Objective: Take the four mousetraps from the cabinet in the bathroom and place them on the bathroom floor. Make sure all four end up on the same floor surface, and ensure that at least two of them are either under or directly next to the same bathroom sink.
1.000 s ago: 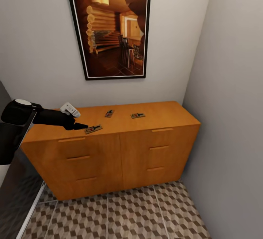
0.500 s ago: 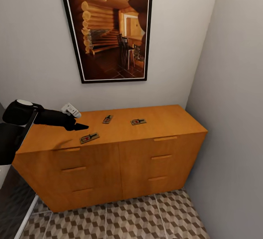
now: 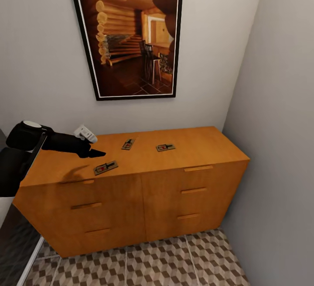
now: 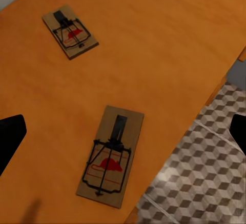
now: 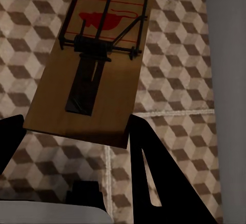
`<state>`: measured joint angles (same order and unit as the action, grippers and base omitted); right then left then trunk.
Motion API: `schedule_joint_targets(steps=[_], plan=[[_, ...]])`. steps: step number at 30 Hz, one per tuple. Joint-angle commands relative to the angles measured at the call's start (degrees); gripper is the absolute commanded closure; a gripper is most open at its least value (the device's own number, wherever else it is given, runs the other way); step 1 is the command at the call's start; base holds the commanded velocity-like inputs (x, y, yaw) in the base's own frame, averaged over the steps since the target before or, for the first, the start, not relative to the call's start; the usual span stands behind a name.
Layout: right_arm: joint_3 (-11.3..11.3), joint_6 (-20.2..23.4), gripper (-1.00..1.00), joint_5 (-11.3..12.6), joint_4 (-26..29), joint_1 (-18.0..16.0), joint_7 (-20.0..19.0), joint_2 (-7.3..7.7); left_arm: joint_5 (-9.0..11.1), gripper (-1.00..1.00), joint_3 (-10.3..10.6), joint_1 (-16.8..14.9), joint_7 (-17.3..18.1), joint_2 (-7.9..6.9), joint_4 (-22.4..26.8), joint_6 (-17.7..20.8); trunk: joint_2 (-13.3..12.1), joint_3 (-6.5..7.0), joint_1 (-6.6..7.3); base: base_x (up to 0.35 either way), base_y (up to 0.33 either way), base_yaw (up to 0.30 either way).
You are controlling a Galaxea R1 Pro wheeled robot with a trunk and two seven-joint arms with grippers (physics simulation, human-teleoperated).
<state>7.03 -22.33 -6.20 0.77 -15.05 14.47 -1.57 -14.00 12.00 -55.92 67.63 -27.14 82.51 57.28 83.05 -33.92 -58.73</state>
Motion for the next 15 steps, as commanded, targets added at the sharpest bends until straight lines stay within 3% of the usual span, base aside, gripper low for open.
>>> schedule_joint_targets(steps=[1, 15], plan=[[0.3, 0.0, 1.0, -0.4, -0.1, 0.0, 0.4, -0.01, -0.6, -1.0, 0.1, -0.1, 0.6, -0.02, -0.1, 0.4, 0.0, -0.06, 0.0, 0.002, 0.0, 0.0], [0.2, 0.1, 1.0, -0.4, -0.1, 0.0, -1.0, 0.25, -0.6, -1.0, 1.2, 0.1, 0.6, -0.02, -1.5, 0.4, 0.0, -0.06, 0.0, 0.0, 0.0, 0.0]])
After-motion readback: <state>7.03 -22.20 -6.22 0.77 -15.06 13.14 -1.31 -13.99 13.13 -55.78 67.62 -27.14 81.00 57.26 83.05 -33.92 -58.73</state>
